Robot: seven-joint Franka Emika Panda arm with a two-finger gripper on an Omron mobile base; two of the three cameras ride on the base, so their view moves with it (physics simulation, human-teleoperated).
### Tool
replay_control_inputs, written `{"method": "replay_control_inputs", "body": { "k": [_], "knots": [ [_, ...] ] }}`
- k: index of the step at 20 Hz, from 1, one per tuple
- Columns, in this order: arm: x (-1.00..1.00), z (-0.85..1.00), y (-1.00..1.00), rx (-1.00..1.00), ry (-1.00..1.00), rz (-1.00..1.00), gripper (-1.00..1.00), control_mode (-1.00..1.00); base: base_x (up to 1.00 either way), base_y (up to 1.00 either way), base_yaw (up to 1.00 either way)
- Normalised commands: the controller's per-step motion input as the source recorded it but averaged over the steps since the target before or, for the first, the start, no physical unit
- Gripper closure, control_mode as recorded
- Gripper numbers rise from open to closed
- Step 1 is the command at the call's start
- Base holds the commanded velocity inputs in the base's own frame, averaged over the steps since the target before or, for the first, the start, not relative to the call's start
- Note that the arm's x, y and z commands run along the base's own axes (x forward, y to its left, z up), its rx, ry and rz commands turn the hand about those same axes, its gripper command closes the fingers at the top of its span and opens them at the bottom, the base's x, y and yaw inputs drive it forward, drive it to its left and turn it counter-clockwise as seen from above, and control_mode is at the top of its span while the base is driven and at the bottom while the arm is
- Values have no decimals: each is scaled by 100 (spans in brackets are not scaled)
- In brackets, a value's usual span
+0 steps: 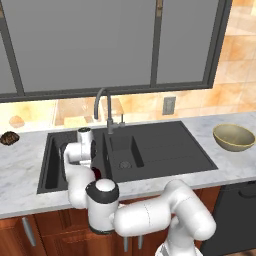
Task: Pick the mug and place it in the sink. Pick the bowl and place it in the open cabinet and then close the cabinet.
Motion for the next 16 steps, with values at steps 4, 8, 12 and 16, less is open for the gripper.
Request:
{"method": "replay_control_inputs", "body": {
  "k": [4, 8, 12, 16],
  "knots": [
    [20, -42, 8, 1, -20, 0, 100, -100, 0, 0, 0],
    [25, -39, 7, 6, -19, 0, 100, -100, 0, 0, 0],
    [23, -43, 7, 11, -18, 0, 100, -100, 0, 0, 0],
    [4, -59, 17, 21, -20, 0, 100, -100, 0, 0, 0]
  ]
}}
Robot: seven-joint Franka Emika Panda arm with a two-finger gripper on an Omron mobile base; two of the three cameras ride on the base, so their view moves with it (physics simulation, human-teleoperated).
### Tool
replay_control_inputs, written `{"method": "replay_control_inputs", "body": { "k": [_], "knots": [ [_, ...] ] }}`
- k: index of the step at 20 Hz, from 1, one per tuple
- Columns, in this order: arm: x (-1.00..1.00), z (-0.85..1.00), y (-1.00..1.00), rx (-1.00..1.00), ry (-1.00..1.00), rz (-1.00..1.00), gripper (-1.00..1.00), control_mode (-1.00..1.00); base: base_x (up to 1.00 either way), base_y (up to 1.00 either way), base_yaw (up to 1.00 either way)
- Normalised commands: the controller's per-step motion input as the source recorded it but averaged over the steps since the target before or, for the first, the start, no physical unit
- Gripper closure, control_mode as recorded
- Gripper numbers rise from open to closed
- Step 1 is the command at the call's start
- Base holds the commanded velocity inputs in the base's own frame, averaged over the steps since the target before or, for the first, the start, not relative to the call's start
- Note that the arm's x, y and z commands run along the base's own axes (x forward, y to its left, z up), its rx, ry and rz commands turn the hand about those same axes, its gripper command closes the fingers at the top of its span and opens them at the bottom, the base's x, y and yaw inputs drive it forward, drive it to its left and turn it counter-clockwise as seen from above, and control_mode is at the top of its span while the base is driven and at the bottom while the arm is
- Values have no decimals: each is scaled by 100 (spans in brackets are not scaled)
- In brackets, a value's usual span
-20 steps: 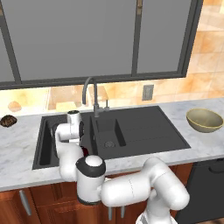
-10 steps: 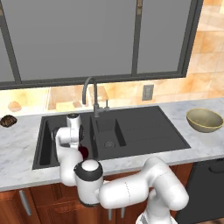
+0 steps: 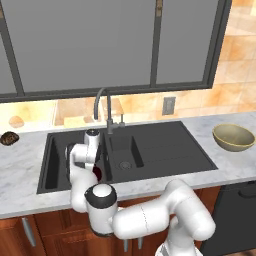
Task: Pick the mug and place it in the sink. Pick the bowl and place it in the open cabinet and then close the cabinet.
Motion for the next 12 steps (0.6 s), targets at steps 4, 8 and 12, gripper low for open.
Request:
{"method": "replay_control_inputs", "body": {
  "k": [4, 8, 12],
  "knots": [
    [23, -83, 60, 27, -19, -2, 100, -100, 0, 0, 0],
    [46, -77, 76, 23, -22, -9, -100, -100, 0, 0, 0],
    [45, -72, 100, 9, -32, -14, -100, -100, 0, 0, 0]
  ]
}}
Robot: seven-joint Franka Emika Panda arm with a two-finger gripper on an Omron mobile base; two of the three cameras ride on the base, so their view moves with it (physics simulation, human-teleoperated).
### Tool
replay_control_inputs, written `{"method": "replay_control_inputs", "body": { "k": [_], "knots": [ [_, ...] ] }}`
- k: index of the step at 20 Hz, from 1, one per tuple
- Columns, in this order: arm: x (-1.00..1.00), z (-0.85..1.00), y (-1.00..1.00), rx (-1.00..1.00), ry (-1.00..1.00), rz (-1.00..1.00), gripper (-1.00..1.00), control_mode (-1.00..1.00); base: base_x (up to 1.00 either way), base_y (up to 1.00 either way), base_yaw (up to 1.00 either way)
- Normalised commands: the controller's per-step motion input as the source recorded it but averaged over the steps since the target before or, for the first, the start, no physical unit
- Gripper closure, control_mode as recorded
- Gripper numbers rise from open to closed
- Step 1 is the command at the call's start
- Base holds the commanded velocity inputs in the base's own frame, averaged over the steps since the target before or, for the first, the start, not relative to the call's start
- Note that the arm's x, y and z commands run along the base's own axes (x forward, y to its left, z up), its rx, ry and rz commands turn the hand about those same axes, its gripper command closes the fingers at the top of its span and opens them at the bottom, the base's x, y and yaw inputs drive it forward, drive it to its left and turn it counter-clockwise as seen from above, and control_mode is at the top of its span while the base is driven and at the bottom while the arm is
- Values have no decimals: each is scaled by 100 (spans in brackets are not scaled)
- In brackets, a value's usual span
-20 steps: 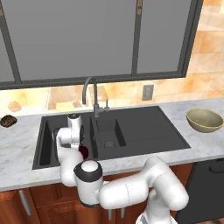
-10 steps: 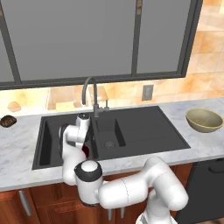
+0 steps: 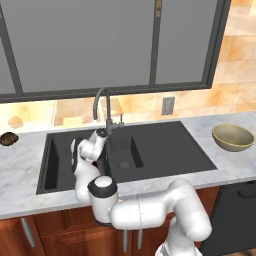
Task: Pick the mug and place it in the sink. Pick the bowl and place it in the open cabinet and then close the cabinet.
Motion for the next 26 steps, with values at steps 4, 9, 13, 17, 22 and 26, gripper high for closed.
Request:
{"method": "replay_control_inputs", "body": {
  "k": [4, 9, 13, 17, 22, 26],
  "knots": [
    [26, -50, 100, 0, -42, -14, -100, -100, 0, 0, 0],
    [1, -47, 100, 0, -41, -16, -100, -100, 0, 0, 0],
    [-2, 43, 25, 0, -15, -18, -100, -100, 0, 0, 0],
    [-64, 46, 36, 9, 1, -22, -100, -100, 0, 0, 0],
    [-70, 38, 12, 13, 14, -25, -100, -100, 0, 0, 0],
    [-76, 86, -1, 25, 31, -34, -100, -100, 0, 0, 0]
  ]
}}
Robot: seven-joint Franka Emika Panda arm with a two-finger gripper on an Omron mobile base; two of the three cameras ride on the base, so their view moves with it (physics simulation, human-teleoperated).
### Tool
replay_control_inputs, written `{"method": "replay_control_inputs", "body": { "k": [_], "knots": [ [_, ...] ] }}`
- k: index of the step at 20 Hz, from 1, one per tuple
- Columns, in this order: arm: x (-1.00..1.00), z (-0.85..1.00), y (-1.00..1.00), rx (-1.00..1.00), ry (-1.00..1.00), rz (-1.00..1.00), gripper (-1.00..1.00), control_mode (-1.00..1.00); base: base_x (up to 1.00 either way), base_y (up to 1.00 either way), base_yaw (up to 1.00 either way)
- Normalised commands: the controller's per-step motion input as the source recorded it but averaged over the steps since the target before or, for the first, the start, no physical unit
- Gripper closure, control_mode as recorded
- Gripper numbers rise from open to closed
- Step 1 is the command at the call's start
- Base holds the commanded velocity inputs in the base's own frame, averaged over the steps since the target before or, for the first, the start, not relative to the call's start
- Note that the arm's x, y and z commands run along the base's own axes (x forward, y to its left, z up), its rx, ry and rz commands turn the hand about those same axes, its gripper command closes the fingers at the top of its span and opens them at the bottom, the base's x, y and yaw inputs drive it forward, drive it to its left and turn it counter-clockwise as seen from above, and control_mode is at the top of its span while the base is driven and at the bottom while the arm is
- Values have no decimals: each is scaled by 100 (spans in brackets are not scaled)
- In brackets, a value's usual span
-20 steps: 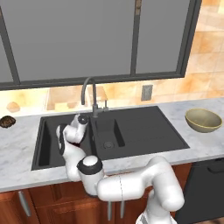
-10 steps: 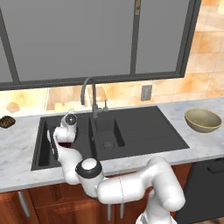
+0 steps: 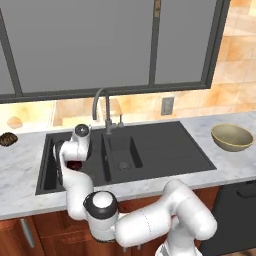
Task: Pick the mug and place it in the sink. Pick the bowl and place it in the open cabinet and then close the cabinet.
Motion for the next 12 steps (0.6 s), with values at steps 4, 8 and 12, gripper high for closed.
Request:
{"method": "replay_control_inputs", "body": {
  "k": [4, 8, 12],
  "knots": [
    [-97, 88, -18, 34, 39, -39, -100, -100, 0, 0, 0],
    [-100, 63, -9, 29, 27, -36, -100, -100, 0, 0, 0],
    [-100, 55, -6, 18, 23, -32, -100, -100, 0, 0, 0]
  ]
}}
